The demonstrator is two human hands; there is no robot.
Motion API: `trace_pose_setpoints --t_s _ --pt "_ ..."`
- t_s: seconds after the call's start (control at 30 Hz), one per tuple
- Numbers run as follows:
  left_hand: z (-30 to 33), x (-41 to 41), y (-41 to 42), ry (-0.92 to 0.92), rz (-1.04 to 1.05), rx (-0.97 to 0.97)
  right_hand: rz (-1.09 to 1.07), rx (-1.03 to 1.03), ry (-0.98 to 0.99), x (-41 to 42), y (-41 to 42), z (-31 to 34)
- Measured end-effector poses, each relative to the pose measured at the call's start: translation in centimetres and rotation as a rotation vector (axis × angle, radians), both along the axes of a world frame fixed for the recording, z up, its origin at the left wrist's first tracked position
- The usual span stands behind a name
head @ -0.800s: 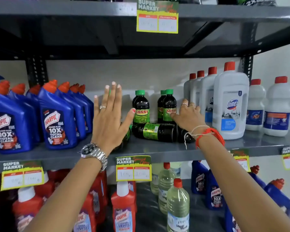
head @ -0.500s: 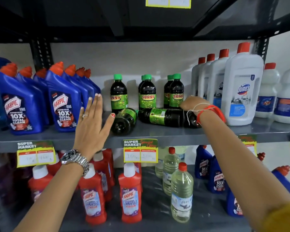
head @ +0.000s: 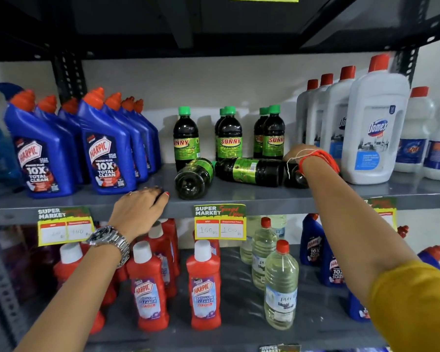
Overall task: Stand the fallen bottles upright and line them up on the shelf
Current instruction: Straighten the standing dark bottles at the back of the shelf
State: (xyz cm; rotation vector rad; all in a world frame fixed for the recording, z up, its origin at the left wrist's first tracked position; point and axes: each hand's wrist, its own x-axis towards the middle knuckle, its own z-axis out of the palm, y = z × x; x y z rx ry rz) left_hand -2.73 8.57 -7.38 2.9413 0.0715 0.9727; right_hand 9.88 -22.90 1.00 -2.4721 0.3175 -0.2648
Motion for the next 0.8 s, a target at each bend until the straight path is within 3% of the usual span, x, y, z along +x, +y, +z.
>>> trace_pose_setpoints --t_s 0.23,0.37,0.63,0.8 --pt "-0.7 0.6 0.0 -0.148 -0.008 0.005 0.007 -0.169 -0.171 1.0 -0.1 -0.6" --pt "-0.8 0.4 -0.1 -0.191 -0.005 0.006 -0.022 -0.072 -0.251 0.2 -0.3 -0.4" --pt "-0.8 0.0 -0.3 -0.218 -0.013 0.017 -0.104 0.251 -0.603 -1.1 -1.3 0.2" --pt "-0.9 0.1 -0.2 -0.232 -0.018 0.042 -0.063 0.324 -0.742 -2.2 -1.2 -1.6"
